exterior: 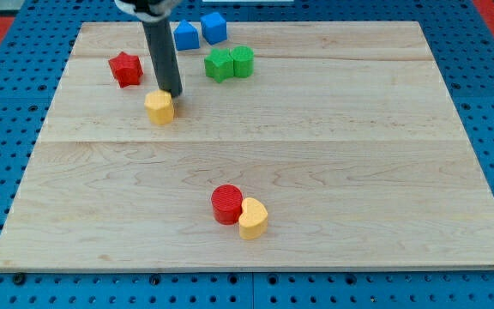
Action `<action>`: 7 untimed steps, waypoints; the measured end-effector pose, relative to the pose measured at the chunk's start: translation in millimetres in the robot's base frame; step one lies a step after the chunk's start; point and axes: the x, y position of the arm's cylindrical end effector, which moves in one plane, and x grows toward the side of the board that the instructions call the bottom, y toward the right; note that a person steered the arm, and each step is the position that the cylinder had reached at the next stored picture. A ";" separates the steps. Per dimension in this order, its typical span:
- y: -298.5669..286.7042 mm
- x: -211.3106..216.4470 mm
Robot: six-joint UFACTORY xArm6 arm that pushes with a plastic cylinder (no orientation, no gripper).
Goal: Move the yellow hexagon to the bottom centre
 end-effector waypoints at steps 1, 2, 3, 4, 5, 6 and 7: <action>-29.5 60.9; -91.5 35.4; -104.6 44.5; -35.8 77.9; -34.5 77.8; -62.5 86.4; -48.8 120.3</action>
